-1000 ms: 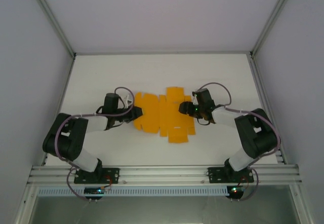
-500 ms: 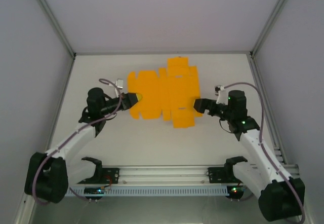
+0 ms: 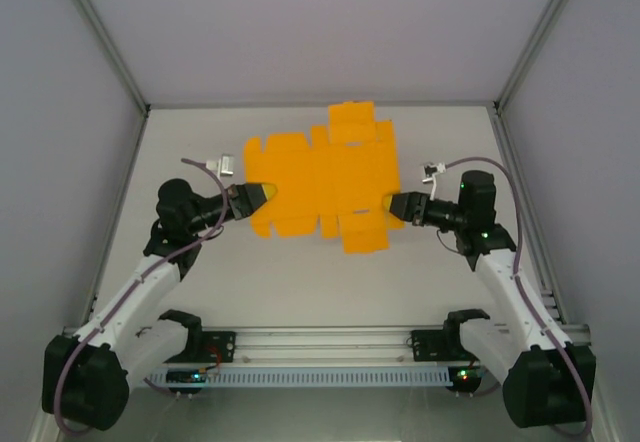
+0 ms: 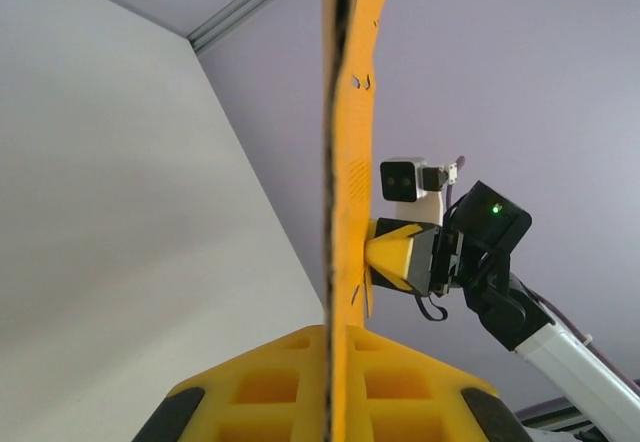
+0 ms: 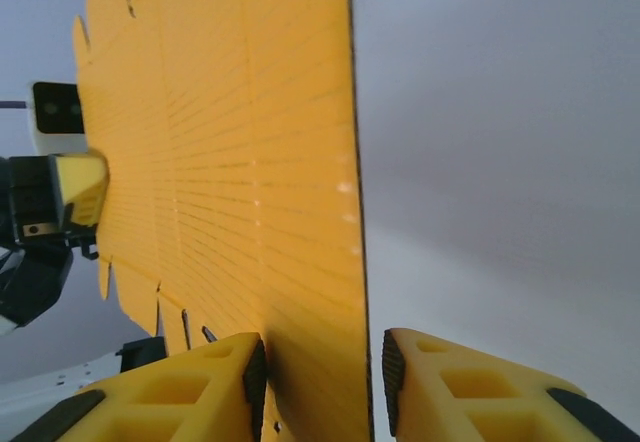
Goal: Assemble paper box
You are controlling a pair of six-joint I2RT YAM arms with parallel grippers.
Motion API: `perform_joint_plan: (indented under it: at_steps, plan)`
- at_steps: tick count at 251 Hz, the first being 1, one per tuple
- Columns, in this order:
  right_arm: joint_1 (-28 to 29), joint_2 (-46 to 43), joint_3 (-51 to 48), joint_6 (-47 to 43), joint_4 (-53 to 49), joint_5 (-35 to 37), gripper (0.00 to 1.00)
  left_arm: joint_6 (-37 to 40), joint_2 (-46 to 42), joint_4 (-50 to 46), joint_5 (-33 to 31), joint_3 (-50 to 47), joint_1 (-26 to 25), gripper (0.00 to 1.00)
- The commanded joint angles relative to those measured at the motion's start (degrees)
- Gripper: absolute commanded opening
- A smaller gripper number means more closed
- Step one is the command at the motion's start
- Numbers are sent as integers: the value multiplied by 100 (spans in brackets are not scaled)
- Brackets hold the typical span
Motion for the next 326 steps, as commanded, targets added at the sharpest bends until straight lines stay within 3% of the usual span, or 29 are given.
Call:
perform_joint_plan:
  at_steps: [1, 21, 53, 71, 98, 123, 132, 147, 150, 182, 207, 242, 273, 294, 326]
  plan:
    - [-62, -9, 261, 68, 146, -318, 38, 49, -148, 6, 67, 32, 19, 0]
    - [-81, -2, 310, 71, 188, -335, 30, 113, -187, -98, 17, 33, 21, 0]
    - [-83, 18, 396, 62, 110, -332, 29, 236, -250, -311, -82, 25, 19, 0]
    - [-104, 23, 432, 14, 5, -300, 24, 246, -278, -363, -120, 14, 18, 0]
    - [-104, 55, 473, -134, 7, -265, 0, 292, -318, -397, -167, -6, 19, 0]
    - [-21, 90, 553, -270, -207, 18, 0, 494, -335, -820, -432, 17, 19, 1]
    - [4, 117, 599, -495, -458, 169, 0, 681, -353, -1225, -664, 55, 22, 23]
    - [62, 190, 639, -806, -790, 383, 0, 1127, -410, -2258, -1362, 173, 18, 95]
    - [79, 208, 637, -831, -812, 423, 0, 1214, -427, -2484, -1540, 191, 19, 100]
    - [369, 539, 517, -1223, -1041, 922, 0, 1702, -587, -4335, -3561, 277, 33, 99]
    - [680, 994, 515, -1651, -1132, 1501, 0, 1914, -661, -4908, -4233, 238, 45, 100]
    - [1189, 1788, 742, -2514, -1124, 2760, 0, 2025, -650, -4970, -4212, 206, 53, 100]
    - [1896, 2337, 1067, -3710, -975, 4402, 0, 2067, -536, -4633, -3828, 160, 53, 99]
    - [2222, 2548, 990, -4323, -252, 5411, 0, 2164, -396, -4267, -3522, 90, 45, 100]
    - [2550, 2809, 662, -5471, 1178, 6164, 0, 2264, -29, -4000, -3176, 114, 40, 100]
